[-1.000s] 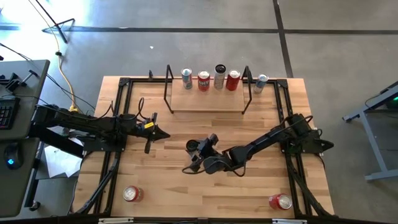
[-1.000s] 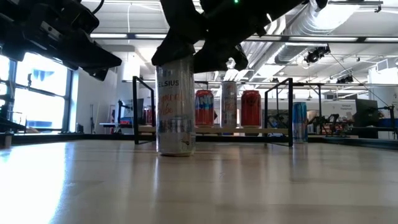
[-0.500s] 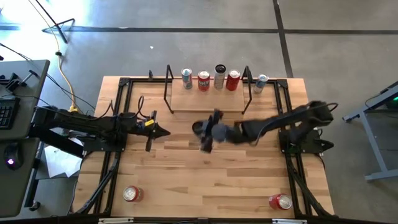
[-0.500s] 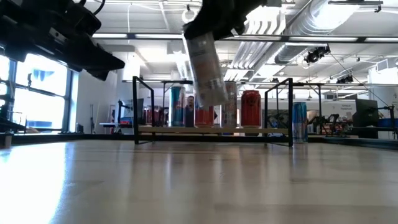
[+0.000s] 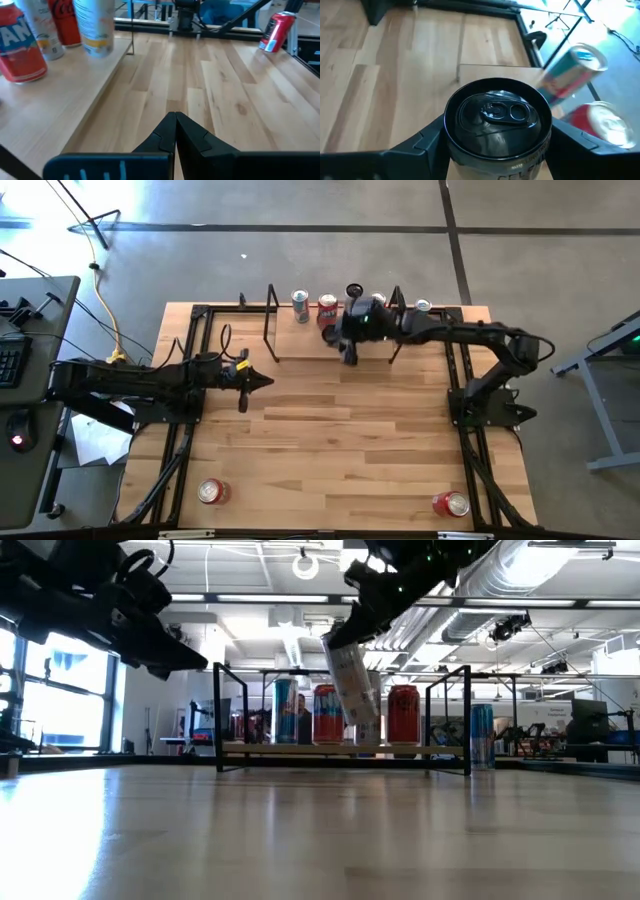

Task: Place canned beverage on shelf
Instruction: Put the white-yellow soda can on the shelf aligned with the other white-yellow soda can

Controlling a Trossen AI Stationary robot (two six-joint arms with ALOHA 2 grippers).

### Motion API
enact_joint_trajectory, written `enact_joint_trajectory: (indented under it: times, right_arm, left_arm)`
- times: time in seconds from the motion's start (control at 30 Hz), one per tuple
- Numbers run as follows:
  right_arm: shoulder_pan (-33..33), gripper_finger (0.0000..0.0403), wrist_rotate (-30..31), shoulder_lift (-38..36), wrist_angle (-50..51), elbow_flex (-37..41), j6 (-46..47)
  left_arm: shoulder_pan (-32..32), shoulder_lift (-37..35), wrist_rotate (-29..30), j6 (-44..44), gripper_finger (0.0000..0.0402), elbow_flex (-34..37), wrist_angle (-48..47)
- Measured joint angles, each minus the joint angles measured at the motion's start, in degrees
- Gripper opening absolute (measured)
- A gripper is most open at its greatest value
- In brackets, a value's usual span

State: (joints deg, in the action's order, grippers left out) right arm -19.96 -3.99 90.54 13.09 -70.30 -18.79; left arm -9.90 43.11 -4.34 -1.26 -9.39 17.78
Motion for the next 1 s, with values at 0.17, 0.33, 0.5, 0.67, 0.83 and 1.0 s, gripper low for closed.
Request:
enact_joint_trajectory:
  times: [0.17,0.33,0.5,0.67,0.83,1.0]
  right_arm:
    - [-6.15,0.0237,-6.49,-0.99,-8.18,8.11,-0.23]
    - [-8.31,0.0237,-7.54,-5.81,-19.26,17.11,0.34]
    - [-11.8,0.0237,-9.07,-8.56,-25.1,22.97,1.04]
    - [-14.81,0.0237,-12.85,-8.04,-31.74,26.0,4.35]
    - [-16.71,0.0237,-14.07,-8.04,-32.71,27.17,8.53]
    - [-16.81,0.0237,-14.45,-8.04,-32.7,27.19,10.86]
  left_arm:
    - [-1.4,0.0,-0.02,-1.03,0.0,0.0,0.02]
    - [-2.26,0.02,-0.08,-2.12,0.0,0.0,0.09]
    - [-2.55,0.04,-0.19,-3.05,0.0,0.0,0.42]
    - [-2.53,0.04,-0.16,-4.11,0.0,0.0,1.57]
    - [-2.53,0.04,-0.04,-4.29,0.0,0.0,1.88]
    - [-2.53,0.04,-0.02,-4.24,0.0,0.0,2.64]
